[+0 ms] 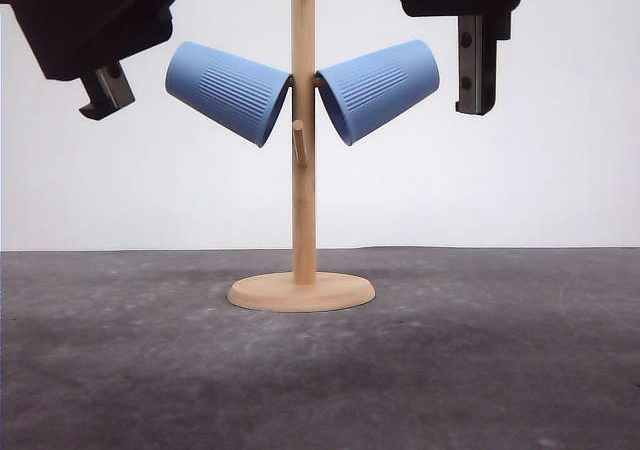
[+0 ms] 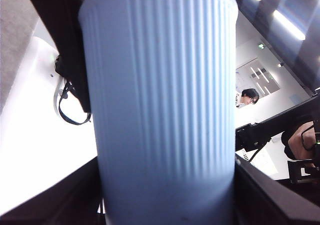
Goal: Place three cups
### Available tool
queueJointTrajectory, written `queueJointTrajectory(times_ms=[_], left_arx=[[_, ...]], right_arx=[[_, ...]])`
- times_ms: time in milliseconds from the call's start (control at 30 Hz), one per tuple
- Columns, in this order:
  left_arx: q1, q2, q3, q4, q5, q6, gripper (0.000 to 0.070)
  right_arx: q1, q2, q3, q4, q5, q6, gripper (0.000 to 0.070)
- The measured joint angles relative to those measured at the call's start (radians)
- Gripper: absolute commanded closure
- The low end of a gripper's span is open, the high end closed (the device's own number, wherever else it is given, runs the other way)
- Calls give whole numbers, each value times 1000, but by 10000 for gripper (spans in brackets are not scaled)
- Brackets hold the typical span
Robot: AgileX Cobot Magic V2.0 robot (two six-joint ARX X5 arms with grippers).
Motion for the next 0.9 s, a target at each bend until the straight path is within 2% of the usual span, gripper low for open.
queueJointTrajectory(times_ms=[67, 200, 367, 533, 700, 900], left_arx=[[0, 0, 0, 2, 3, 0, 313], [0, 0, 0, 4, 11, 0, 311], [0, 0, 0, 4, 11, 0, 311], [0, 0, 0, 4, -8, -1, 311], [0, 0, 0, 4, -25, -1, 311], [11, 0, 0, 4, -138, -23, 311]], right_arx=[[-1, 0, 0, 0, 9, 0, 504], [-18, 0, 0, 0, 10, -1, 492], [-69, 0, 0, -2, -31, -8, 479], [-162, -23, 0, -51, -40, -47, 479], [-292, -67, 0, -89, -38, -94, 479], [-408, -95, 0, -99, -36, -116, 479]])
